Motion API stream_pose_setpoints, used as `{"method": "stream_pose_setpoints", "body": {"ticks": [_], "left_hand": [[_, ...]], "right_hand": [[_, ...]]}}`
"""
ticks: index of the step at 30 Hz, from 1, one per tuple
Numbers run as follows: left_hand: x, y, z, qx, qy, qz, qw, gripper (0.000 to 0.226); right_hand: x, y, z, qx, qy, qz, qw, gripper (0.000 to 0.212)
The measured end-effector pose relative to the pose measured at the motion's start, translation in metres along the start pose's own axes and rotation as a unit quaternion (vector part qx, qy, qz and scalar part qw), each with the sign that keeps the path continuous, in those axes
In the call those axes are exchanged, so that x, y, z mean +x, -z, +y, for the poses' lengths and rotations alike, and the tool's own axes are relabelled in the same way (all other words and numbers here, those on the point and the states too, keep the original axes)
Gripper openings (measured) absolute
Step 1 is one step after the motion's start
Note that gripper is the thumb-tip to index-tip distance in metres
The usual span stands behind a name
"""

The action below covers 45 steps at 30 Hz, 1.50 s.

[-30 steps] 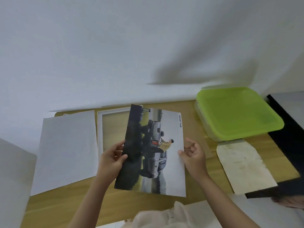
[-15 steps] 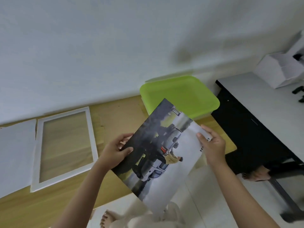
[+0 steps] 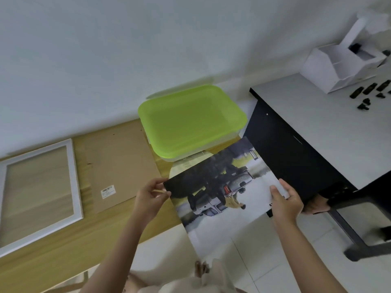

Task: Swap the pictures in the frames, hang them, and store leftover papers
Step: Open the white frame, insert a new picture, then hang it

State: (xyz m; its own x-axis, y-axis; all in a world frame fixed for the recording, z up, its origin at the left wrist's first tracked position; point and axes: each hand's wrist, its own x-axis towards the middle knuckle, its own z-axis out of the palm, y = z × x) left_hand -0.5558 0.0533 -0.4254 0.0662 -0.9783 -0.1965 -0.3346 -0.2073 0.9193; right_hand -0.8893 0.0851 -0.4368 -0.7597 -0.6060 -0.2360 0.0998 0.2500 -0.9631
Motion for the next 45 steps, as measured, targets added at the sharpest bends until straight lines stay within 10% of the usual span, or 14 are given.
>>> {"method": "stream_pose_setpoints", "body": {"ticks": [13,24,45], "left_hand": [[0.051,-0.041,0.008,0.092,0.072,0.158,0.981,0.029],[0.068,-0.048,0.012,0.305,0.047,0.001,0.951,0.075],[0.052,-0.040,0.031,0.280,0.023,0.019,0.960,0.059]], "right_hand": [[0.029,-0.026,0.010,-0.112,0.000,-0.033,0.993,0.025],[0.064,-0.038,0.027,-0.323,0.102,-0.076,0.938,0.036],[0.034,-0.054,0.015,-0.379,0.195,-0.058,0.903,0.039]]}}
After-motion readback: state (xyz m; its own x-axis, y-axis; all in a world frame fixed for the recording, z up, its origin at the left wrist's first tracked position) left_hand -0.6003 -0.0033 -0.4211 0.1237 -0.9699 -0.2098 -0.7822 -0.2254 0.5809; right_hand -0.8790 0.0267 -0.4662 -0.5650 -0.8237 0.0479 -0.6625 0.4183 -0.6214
